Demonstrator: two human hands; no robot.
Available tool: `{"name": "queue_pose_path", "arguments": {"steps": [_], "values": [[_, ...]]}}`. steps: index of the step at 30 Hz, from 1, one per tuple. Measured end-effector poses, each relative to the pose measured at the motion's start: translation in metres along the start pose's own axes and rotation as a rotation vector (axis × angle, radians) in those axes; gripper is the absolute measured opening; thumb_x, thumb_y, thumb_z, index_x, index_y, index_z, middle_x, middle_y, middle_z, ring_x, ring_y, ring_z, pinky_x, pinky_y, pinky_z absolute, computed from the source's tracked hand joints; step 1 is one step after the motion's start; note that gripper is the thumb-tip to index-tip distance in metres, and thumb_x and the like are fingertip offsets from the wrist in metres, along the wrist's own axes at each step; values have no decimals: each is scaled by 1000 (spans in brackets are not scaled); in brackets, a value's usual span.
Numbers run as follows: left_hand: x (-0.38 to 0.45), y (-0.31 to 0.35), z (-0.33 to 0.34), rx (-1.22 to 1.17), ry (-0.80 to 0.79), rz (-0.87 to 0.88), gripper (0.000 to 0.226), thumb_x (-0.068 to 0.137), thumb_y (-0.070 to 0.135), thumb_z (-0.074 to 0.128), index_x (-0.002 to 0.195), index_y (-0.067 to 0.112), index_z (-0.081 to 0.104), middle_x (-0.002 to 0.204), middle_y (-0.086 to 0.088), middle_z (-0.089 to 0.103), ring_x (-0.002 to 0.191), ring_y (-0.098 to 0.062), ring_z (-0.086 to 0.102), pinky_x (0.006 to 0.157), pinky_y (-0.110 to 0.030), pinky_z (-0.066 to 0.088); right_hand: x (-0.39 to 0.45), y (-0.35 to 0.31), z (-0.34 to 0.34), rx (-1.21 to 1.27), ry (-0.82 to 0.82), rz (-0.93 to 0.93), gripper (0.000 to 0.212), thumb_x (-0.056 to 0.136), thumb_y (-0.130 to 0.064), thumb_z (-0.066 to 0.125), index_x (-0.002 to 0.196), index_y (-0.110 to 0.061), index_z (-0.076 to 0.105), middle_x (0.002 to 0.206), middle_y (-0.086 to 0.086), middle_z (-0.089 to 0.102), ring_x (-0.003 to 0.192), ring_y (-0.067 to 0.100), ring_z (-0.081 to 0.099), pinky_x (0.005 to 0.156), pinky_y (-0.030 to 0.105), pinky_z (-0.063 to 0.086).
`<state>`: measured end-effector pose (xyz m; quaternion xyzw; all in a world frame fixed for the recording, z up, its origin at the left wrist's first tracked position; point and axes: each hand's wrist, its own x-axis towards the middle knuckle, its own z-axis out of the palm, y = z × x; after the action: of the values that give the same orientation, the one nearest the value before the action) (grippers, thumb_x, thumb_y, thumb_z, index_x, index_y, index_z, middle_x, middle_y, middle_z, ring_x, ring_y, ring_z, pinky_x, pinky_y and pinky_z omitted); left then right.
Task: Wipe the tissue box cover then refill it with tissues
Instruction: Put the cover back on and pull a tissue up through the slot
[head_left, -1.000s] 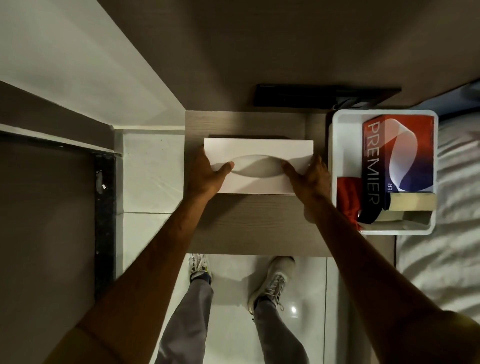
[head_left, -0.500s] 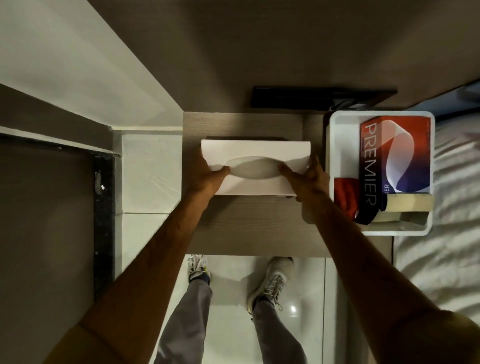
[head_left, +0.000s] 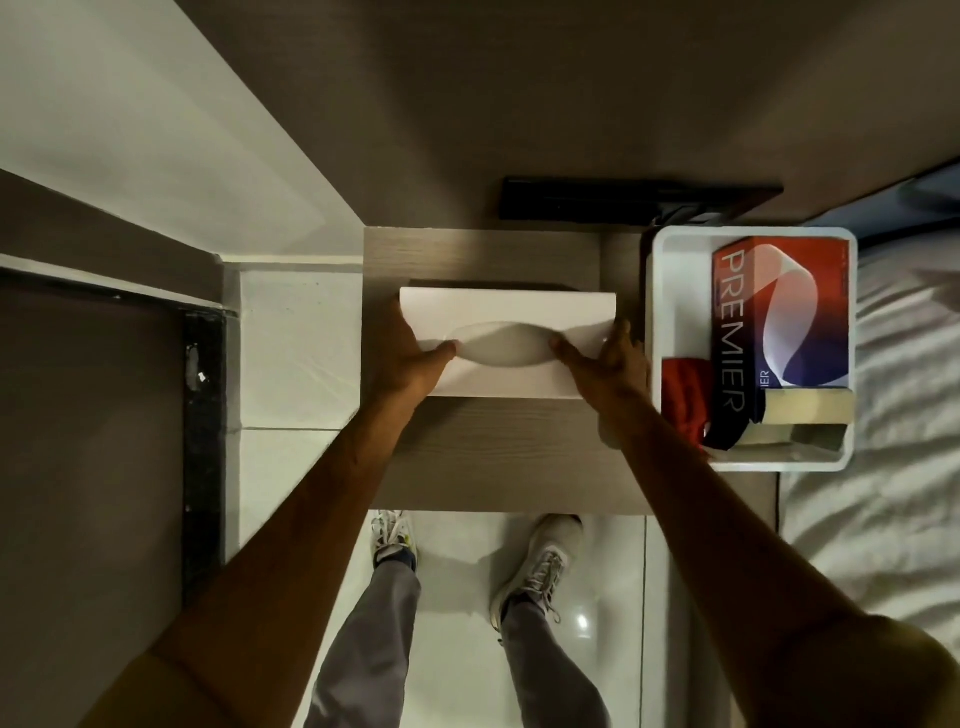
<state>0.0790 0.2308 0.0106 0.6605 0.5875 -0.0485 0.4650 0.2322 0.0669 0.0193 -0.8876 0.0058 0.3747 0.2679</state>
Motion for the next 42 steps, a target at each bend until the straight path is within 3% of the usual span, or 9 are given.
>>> {"name": "queue_pose_path", "arguments": {"steps": [8,11,13,16,18,21,26,36,42], "values": [[-1,-6,3,6,39,40,86,83,40,80,152,12,38,152,-15,47,141,-34,46,114,-44,43,5,4,1,-84,15,-32,88,81,-59,74,148,-14,40,146,17,45,135,37,45,108,50,43],[-10,-5,-1,70,53,132,91,86,44,77,157,13,30,158,-15,40,145,-34,40,117,-45,39,-7,-2,0,-93,26,-16,93,82,-61,73,153,-16,34,149,16,42,137,38,43,108,56,46],[-21,-9,-3,258,119,318,89,94,50,65,162,13,19,164,-16,28,150,-33,31,121,-47,37,-22,-6,1,-247,138,-147,89,88,-60,66,156,-17,29,153,16,39,139,36,41,106,56,48],[-30,-27,3,571,112,516,79,103,53,44,164,22,5,173,-14,3,159,-35,12,122,-56,34,-39,-10,9,-422,364,-586,47,97,-44,60,135,-18,58,145,14,48,133,32,46,100,50,52],[-30,-37,7,649,77,530,75,104,57,35,164,26,3,173,-15,-6,158,-39,12,120,-61,33,-37,-11,20,-534,298,-767,29,94,-40,61,117,-23,68,147,8,47,136,29,42,105,45,48],[-25,-44,10,675,80,540,74,102,63,22,164,27,2,172,-17,-5,156,-42,19,117,-64,35,-20,-18,35,-624,80,-767,33,88,-41,71,119,-29,71,161,-1,33,149,26,27,120,45,35],[-17,-54,12,672,75,567,74,101,64,18,164,29,2,173,-14,-2,155,-41,24,114,-64,39,1,-29,45,-800,69,-755,25,76,-37,85,99,-27,81,164,2,30,152,33,23,124,51,17],[-21,-47,10,655,25,529,75,98,65,10,164,30,2,173,-14,-4,155,-39,23,112,-62,41,-9,-35,42,-836,67,-835,16,75,-35,86,84,-24,80,157,4,41,148,35,30,121,56,20],[-25,-41,8,665,12,511,81,93,67,3,164,29,5,173,-13,-7,157,-38,20,116,-59,39,-19,-48,22,-792,67,-841,14,88,-35,76,97,-25,79,158,2,39,149,33,31,120,53,27]]}}
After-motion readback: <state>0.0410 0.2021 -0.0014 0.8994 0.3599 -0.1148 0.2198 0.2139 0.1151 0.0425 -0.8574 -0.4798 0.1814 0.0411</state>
